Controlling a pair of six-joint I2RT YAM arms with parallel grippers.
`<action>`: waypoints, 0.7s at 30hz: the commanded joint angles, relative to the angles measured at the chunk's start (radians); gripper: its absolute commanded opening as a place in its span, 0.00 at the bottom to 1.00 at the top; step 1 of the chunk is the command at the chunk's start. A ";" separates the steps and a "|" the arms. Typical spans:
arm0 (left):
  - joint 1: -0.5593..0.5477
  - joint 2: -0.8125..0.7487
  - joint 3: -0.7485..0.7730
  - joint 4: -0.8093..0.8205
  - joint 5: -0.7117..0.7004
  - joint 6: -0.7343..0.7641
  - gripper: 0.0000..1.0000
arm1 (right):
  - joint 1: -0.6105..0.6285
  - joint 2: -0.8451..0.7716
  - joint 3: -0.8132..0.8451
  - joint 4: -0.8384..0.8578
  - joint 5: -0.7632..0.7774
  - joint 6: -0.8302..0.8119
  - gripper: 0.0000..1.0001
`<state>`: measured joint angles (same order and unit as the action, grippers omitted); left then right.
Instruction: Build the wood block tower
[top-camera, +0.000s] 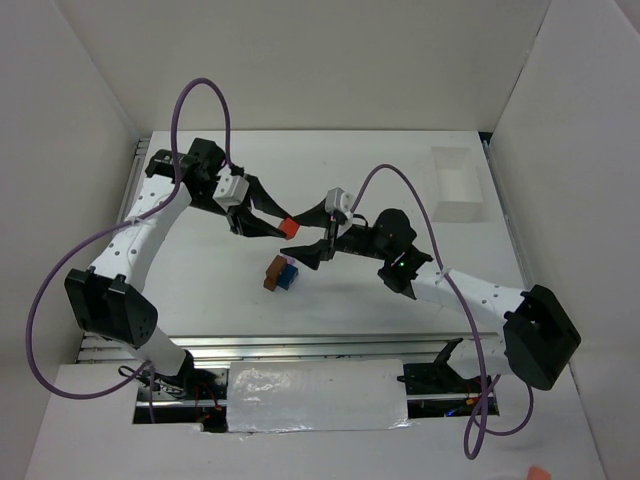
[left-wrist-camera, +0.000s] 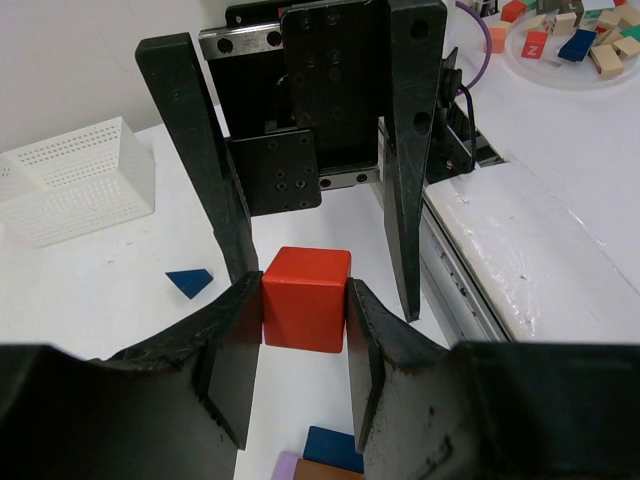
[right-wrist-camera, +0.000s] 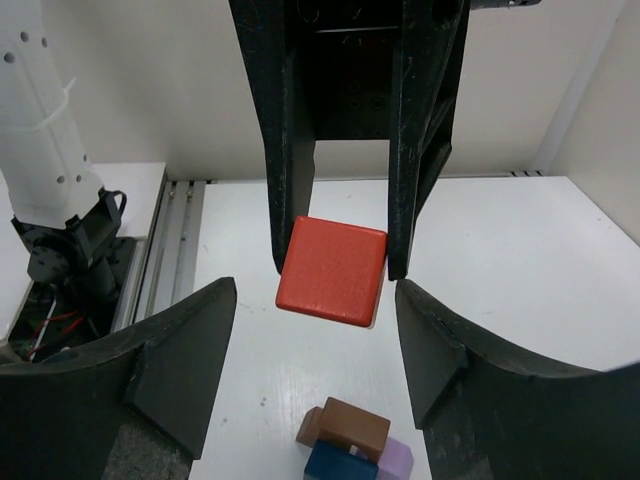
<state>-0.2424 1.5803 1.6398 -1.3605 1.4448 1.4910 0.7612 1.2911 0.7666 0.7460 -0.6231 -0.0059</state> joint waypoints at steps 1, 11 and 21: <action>0.005 -0.028 0.000 -0.009 0.187 0.055 0.01 | 0.013 -0.032 0.020 0.024 -0.015 -0.025 0.72; 0.006 -0.046 -0.017 -0.011 0.186 0.074 0.01 | 0.024 -0.027 0.025 0.052 0.056 -0.009 0.28; 0.008 -0.048 -0.014 -0.009 0.169 0.058 0.54 | 0.001 -0.064 -0.003 0.014 0.097 -0.019 0.00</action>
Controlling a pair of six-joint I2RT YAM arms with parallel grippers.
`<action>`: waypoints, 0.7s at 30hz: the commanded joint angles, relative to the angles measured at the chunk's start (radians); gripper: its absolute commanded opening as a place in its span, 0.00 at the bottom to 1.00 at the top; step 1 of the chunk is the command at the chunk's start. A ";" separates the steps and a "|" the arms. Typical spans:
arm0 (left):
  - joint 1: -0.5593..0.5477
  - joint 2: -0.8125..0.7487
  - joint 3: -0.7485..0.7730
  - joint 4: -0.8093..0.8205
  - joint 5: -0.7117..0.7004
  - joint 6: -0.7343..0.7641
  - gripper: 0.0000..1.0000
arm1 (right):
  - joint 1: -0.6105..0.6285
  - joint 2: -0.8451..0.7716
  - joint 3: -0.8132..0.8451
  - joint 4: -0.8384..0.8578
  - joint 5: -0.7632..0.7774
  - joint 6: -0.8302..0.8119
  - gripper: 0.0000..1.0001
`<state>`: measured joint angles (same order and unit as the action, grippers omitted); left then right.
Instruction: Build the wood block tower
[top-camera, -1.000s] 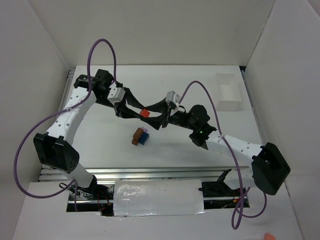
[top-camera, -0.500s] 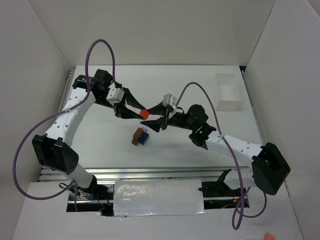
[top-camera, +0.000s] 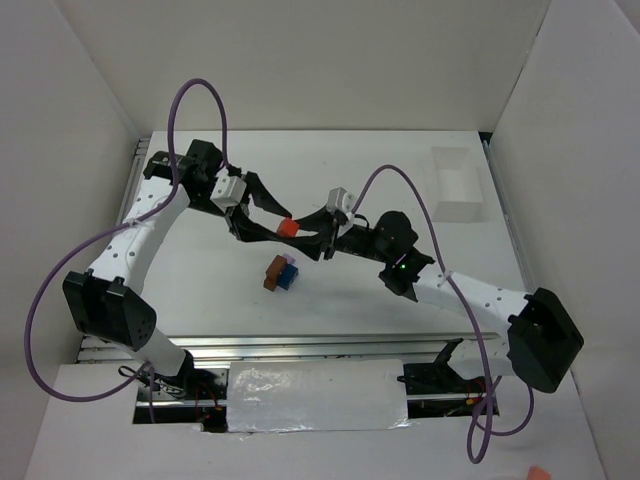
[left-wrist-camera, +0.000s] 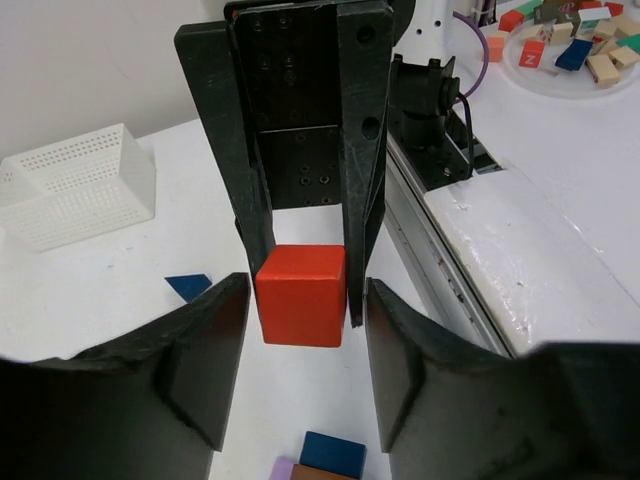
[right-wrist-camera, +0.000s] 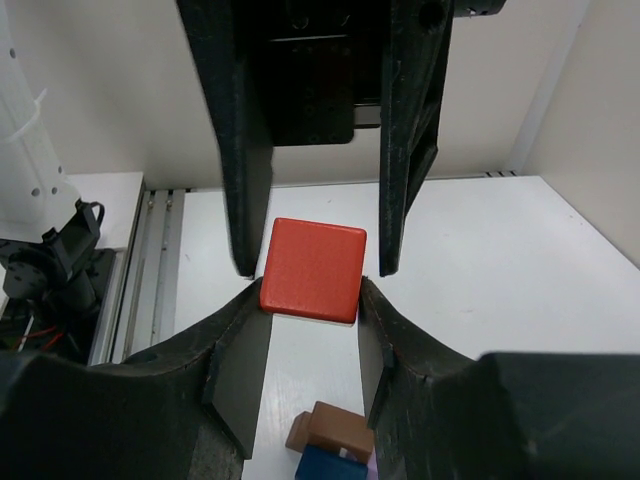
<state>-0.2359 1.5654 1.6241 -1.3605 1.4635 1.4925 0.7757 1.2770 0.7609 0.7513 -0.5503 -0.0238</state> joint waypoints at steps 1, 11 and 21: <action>0.001 -0.033 0.002 -0.009 0.146 0.054 0.64 | -0.015 -0.053 0.008 -0.016 0.023 -0.007 0.00; -0.040 0.056 0.169 0.130 -0.096 -0.376 0.99 | -0.073 -0.105 0.139 -0.597 0.013 -0.243 0.00; -0.292 -0.192 -0.190 0.993 -0.749 -0.979 0.99 | -0.162 -0.200 0.166 -0.970 0.049 -0.327 0.00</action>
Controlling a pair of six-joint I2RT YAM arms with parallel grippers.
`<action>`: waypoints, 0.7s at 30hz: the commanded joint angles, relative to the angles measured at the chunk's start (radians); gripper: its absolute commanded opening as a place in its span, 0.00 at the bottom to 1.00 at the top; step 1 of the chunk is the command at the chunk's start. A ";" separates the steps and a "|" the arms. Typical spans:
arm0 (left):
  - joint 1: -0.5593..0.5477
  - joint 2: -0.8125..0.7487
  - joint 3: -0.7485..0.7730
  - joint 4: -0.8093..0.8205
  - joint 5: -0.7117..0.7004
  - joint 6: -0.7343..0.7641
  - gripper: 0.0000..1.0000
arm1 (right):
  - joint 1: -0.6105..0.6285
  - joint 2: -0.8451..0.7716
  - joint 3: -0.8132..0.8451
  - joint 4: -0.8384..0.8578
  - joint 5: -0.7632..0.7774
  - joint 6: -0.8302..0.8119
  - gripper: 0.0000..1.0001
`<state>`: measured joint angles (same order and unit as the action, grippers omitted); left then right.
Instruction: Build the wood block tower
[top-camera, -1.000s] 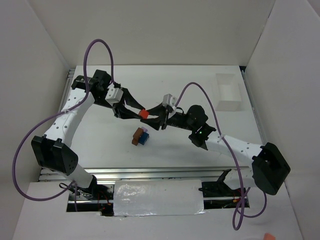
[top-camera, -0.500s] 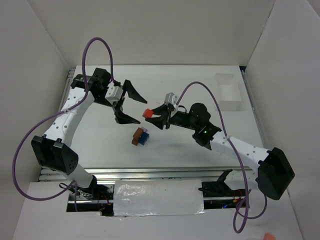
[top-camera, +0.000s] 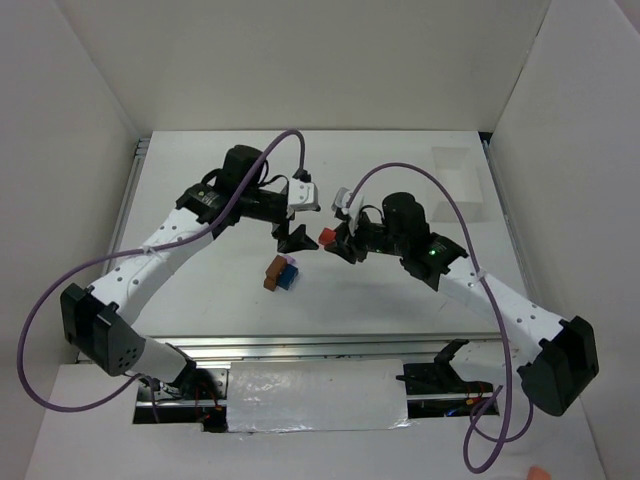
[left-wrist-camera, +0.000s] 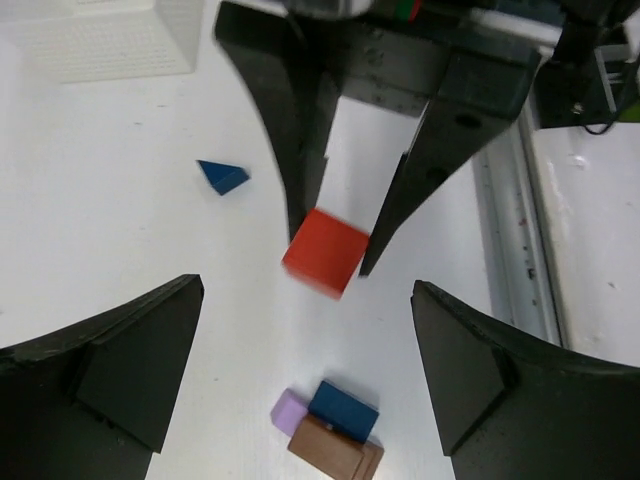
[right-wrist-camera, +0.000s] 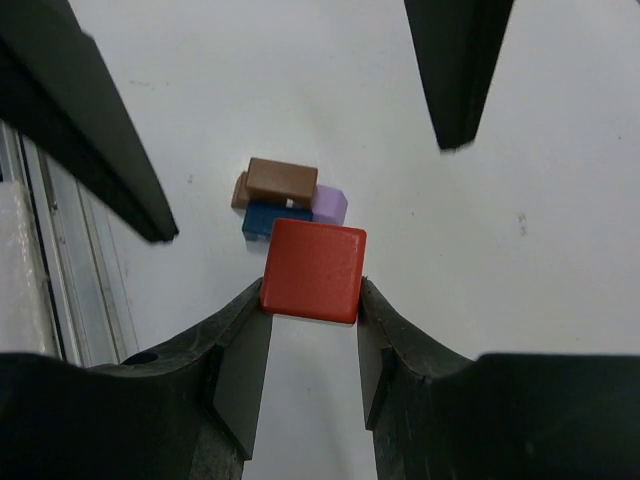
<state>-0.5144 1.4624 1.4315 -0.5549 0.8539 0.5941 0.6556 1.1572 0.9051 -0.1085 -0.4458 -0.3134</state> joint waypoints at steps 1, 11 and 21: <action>-0.022 -0.096 0.003 0.176 -0.165 -0.070 0.99 | -0.057 -0.088 0.032 -0.146 -0.092 -0.077 0.00; -0.150 -0.050 0.044 0.053 -0.296 0.045 0.89 | -0.028 0.002 0.185 -0.402 -0.225 -0.216 0.00; -0.180 -0.028 0.076 -0.128 -0.260 0.185 0.75 | -0.022 -0.013 0.178 -0.292 -0.153 -0.155 0.00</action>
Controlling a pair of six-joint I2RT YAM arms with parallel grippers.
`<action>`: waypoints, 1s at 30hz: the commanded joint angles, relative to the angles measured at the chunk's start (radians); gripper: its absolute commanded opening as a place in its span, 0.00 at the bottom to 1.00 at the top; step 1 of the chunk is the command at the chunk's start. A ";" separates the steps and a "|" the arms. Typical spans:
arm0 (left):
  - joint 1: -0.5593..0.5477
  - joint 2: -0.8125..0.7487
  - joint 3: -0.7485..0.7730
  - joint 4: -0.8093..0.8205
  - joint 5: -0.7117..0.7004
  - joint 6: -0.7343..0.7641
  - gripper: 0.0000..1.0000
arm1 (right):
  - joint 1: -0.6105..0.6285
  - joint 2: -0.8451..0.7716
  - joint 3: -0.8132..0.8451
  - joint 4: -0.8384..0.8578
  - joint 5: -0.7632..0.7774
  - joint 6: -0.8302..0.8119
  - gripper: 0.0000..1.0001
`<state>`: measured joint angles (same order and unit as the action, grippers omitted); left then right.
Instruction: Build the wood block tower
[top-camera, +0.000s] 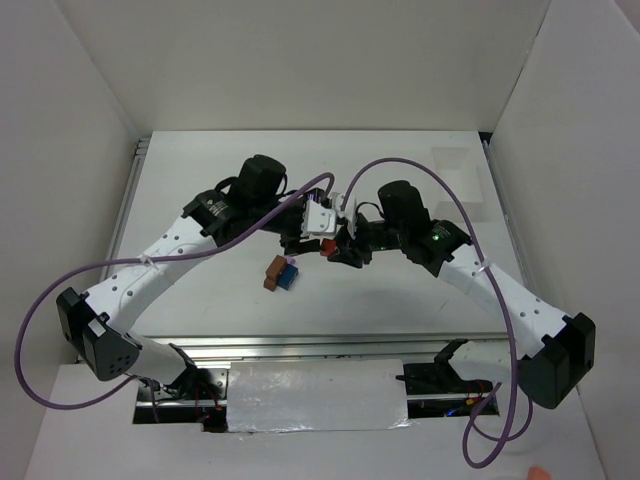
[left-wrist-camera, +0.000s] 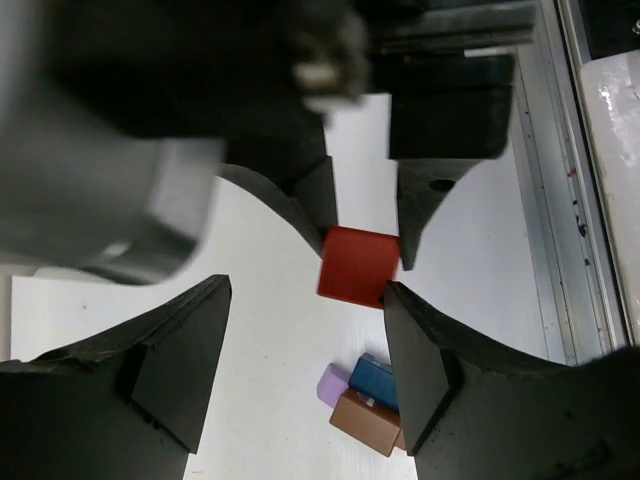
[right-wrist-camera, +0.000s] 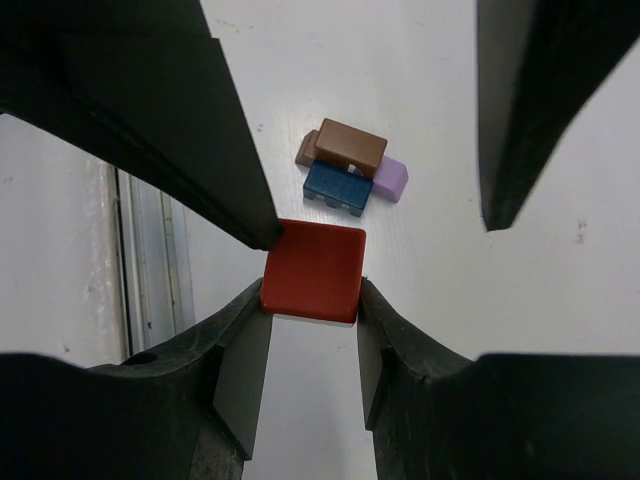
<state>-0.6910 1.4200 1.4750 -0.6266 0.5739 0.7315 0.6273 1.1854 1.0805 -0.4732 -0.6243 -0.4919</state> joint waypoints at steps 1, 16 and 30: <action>-0.005 0.017 0.031 -0.067 0.029 0.054 0.76 | 0.006 -0.047 -0.001 0.083 0.025 0.019 0.00; -0.030 0.089 0.068 -0.081 0.060 0.014 0.65 | 0.034 0.022 0.058 0.076 0.049 0.015 0.00; -0.073 0.114 0.056 -0.076 -0.054 -0.009 0.57 | 0.060 -0.042 0.022 0.172 0.029 0.016 0.00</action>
<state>-0.7174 1.4883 1.5169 -0.7040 0.5991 0.7498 0.6323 1.1919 1.0870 -0.4488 -0.5728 -0.4610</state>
